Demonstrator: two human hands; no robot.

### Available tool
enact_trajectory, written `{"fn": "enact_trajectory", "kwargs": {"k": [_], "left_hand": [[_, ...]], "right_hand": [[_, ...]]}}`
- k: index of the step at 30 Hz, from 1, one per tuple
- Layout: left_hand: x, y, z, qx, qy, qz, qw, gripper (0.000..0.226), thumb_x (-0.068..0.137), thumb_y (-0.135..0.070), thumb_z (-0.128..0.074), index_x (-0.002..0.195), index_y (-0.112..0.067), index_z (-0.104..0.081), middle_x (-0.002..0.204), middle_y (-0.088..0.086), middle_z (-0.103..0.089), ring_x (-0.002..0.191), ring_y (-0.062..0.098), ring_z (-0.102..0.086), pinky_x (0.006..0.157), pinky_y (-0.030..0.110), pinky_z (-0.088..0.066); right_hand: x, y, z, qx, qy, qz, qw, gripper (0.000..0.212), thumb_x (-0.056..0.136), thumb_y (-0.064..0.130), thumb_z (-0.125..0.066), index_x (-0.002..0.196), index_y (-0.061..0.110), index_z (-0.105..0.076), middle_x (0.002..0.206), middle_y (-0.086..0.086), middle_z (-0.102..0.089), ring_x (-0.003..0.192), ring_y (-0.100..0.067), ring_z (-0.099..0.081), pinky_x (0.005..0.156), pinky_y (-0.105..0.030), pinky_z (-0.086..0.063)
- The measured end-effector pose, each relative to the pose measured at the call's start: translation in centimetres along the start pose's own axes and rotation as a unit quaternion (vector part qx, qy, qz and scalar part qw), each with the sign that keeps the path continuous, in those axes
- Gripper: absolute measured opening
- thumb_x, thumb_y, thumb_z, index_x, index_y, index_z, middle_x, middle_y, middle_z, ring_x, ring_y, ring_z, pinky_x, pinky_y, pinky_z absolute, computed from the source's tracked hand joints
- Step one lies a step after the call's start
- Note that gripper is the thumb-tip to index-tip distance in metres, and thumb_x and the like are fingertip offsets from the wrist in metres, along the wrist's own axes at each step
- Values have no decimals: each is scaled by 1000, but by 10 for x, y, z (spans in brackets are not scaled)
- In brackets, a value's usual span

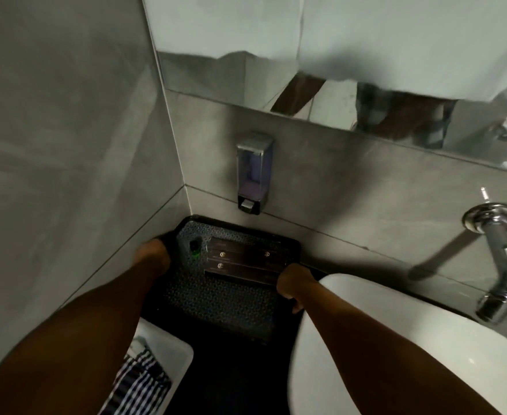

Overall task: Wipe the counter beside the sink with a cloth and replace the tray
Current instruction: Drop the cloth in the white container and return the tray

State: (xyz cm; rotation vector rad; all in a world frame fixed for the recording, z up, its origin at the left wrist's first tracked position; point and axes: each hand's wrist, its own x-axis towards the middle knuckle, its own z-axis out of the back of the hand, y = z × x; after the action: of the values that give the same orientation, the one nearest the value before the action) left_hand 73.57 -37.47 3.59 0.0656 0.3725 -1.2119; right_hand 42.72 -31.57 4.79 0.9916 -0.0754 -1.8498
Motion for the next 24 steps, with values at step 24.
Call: {"fn": "enact_trajectory", "kwargs": {"k": [24], "left_hand": [[-286, -220, -42, -119, 69, -33, 990, 28, 85, -24, -64, 99, 0, -67, 113, 19, -68, 97, 31, -66, 80, 33, -52]], "right_hand": [[-165, -316, 186, -5, -94, -77, 993, 35, 97, 18, -50, 129, 5, -55, 133, -17, -59, 119, -32, -60, 101, -38, -51]]}}
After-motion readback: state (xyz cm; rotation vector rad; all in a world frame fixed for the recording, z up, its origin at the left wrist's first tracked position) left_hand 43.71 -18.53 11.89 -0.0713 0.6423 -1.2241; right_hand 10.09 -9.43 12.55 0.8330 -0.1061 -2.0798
